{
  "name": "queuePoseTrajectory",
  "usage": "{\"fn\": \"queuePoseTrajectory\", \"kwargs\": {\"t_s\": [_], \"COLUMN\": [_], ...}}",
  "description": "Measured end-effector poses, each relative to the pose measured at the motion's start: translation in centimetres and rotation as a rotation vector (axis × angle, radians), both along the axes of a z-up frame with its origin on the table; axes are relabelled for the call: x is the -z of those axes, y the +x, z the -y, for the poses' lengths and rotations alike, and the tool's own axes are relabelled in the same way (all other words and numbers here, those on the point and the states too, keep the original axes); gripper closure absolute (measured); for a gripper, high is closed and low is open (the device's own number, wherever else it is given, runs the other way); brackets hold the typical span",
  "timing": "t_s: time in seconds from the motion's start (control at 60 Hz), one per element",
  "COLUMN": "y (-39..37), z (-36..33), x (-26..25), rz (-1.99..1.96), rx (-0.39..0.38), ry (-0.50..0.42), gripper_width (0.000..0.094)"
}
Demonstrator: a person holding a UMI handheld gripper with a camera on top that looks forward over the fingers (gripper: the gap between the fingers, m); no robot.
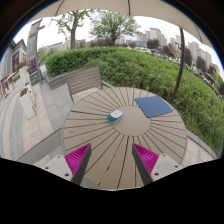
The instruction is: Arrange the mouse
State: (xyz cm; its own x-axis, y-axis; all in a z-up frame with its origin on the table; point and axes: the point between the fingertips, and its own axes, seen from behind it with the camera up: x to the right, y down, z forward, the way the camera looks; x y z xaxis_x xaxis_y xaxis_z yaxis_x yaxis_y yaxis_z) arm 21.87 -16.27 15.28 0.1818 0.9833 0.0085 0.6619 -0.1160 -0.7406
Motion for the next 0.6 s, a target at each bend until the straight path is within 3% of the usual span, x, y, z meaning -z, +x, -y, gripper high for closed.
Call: {"fn": "queuePoseTrajectory", "kwargs": {"t_s": [0.083, 0.6], "y": [0.0, -19.3], "z": [-1.7, -3.4], "x": [0.3, 13.8], "rz": [-0.01, -0.077], "rx": [0.012, 0.041], "ry": [0.001, 0.038], "gripper_width": [0.0094, 0.0093]}}
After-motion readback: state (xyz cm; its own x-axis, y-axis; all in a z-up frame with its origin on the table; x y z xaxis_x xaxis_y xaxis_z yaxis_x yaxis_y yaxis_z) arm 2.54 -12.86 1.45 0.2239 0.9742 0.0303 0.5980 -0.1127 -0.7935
